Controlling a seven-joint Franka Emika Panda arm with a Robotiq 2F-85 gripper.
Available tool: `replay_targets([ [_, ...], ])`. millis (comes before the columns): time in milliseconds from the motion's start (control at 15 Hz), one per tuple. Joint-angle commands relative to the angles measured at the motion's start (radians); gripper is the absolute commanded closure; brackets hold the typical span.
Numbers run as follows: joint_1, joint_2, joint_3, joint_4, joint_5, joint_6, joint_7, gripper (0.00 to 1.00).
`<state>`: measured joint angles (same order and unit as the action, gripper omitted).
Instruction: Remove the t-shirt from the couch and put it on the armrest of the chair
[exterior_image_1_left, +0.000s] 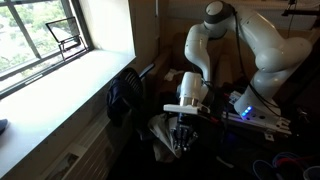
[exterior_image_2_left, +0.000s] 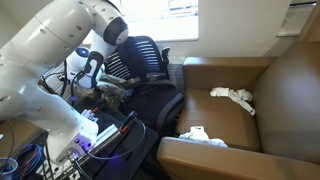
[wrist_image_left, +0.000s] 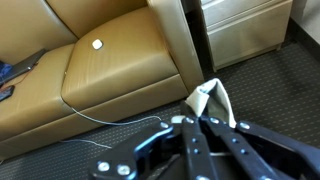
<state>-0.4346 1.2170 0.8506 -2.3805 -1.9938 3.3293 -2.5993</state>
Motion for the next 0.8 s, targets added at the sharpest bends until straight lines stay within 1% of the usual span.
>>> replay_targets([
  [0,-0.042,-0.023,0.039,-0.013,-0.034,-0.045,0.000,0.65],
  [67,-0.080,-0.028,0.080,-0.015,-0.076,-0.090,-0.002,0.58],
  [200,-0.082,-0.088,0.133,-0.040,-0.096,-0.130,-0.003,0.44],
  [267,-0.055,-0.138,0.151,-0.052,-0.076,-0.141,0.000,0.85],
  [333,-0.041,-0.167,0.168,-0.059,-0.066,-0.155,0.001,0.82],
  [400,-0.005,-0.210,0.176,-0.066,-0.039,-0.158,0.002,0.84],
  [467,0.023,-0.248,0.184,-0.073,-0.018,-0.161,-0.001,0.90],
  [533,0.069,-0.290,0.177,-0.072,0.011,-0.157,-0.004,0.98],
  [600,0.148,-0.361,0.151,-0.048,-0.010,-0.120,0.070,0.99],
  [667,0.195,-0.398,0.132,-0.042,0.002,-0.117,0.072,1.00],
  [733,0.231,-0.432,0.104,-0.055,0.087,-0.118,-0.017,1.00],
])
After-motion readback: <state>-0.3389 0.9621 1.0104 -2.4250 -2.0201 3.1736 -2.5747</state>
